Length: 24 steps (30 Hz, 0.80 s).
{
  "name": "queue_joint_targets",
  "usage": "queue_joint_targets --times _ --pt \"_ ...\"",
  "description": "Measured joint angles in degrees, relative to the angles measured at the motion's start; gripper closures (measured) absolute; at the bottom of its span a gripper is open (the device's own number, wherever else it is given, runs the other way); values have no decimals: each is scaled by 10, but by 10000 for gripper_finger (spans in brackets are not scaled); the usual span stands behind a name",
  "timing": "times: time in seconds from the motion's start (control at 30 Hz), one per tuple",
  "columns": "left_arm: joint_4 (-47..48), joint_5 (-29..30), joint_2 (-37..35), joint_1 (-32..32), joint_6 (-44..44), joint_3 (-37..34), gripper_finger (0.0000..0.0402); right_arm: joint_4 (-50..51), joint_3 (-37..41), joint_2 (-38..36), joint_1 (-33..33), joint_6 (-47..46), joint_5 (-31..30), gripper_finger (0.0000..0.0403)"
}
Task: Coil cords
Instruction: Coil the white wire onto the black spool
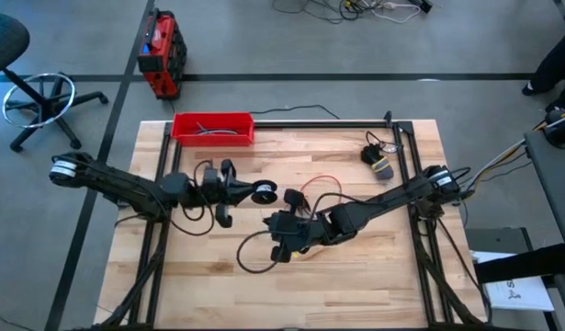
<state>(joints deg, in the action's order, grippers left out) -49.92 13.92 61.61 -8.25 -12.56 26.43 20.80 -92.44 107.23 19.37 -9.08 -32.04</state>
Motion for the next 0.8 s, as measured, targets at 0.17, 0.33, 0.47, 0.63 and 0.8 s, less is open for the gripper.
queue_joint_targets --times 0.17,0.33,0.47,0.63,0.8 --pt "4 -4 -43 -2 0 -14 401 23 -2 -10 14 -3 -45 403" --pt "0 -3 -83 -2 0 -33 401 19 -2 -20 21 0 -72 403" --pt "2 -4 -105 -2 -1 -40 401 23 -2 -21 22 -3 -73 403" --pt "4 -34 -115 -2 4 -41 401 53 -2 -23 24 -6 -107 403" --pt "-23 -70 -116 -1 4 -39 401 81 -1 -28 22 -21 -123 403"
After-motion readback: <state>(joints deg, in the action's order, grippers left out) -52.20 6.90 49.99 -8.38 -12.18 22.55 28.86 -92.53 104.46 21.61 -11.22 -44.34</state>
